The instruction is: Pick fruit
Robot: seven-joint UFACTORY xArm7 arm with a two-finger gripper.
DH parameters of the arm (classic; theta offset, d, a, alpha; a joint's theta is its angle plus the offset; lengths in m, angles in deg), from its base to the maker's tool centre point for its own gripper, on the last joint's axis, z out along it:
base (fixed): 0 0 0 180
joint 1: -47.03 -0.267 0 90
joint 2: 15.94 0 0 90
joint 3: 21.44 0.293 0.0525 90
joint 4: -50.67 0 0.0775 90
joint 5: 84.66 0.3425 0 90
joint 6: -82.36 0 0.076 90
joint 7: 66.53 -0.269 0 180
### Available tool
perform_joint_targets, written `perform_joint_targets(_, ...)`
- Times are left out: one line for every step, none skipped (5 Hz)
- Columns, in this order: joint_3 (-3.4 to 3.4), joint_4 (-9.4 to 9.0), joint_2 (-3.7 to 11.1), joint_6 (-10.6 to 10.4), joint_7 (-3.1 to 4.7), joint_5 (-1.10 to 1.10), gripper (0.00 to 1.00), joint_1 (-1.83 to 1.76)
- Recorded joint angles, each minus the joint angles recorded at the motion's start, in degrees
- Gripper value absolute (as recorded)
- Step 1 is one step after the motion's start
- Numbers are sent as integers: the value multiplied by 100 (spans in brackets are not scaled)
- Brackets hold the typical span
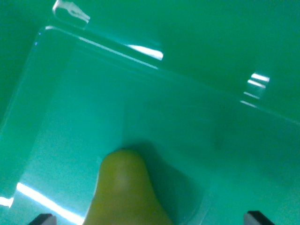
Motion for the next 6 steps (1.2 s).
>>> perform_joint_targets(0,0,0,0,0,0,0,0)
perform_joint_targets(17,-143,37,-158,89,-8,0,-23)
perform_joint_targets(17,-143,37,-158,89,-8,0,-23)
perform_joint_targets(52,-437,114,-482,271,-25,100,-70)
perform_joint_targets(52,-437,114,-482,271,-25,100,-70)
perform_joint_targets(52,-437,114,-482,271,-25,100,-70)
